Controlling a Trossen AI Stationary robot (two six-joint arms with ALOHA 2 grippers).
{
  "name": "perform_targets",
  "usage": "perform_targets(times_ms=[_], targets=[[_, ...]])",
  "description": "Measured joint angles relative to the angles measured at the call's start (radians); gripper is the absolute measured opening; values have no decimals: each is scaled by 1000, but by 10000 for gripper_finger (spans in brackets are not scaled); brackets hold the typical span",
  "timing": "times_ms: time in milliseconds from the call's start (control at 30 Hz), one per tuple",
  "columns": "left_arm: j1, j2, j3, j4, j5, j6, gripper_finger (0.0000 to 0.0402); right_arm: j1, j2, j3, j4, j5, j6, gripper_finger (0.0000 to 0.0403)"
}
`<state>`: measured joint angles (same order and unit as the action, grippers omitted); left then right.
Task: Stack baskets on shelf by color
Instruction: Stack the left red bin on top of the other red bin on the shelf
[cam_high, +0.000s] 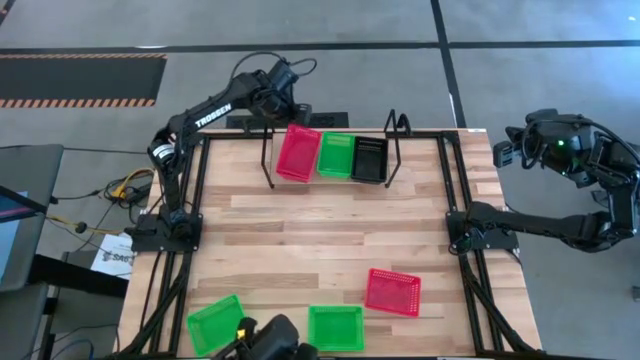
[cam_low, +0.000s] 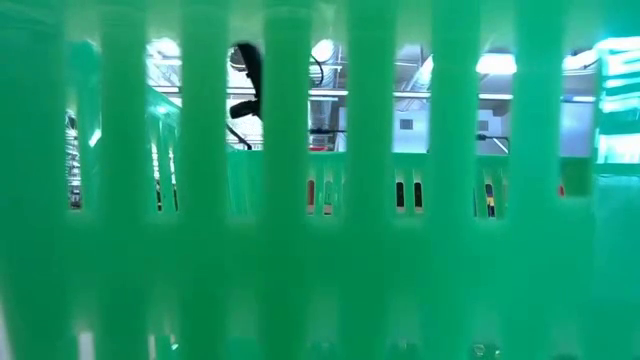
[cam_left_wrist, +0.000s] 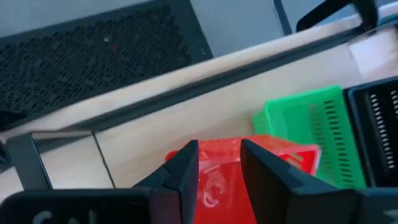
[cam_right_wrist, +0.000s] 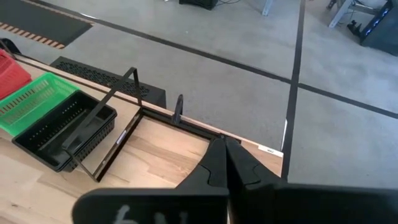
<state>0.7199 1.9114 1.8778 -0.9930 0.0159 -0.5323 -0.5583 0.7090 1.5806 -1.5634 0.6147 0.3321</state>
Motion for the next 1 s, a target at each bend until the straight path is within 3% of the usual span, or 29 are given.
perform_targets(times_ms=[167, 433, 1000], targets=[[-6, 0, 9, 24, 0, 16, 79, 0, 0, 0, 0, 0, 0, 3], [-36, 0, -1, 12, 32, 72, 6, 0, 0, 0, 1, 13, 9, 3], [-73, 92, -2, -38, -13, 93, 0, 0, 0, 0, 0, 13, 19, 4]])
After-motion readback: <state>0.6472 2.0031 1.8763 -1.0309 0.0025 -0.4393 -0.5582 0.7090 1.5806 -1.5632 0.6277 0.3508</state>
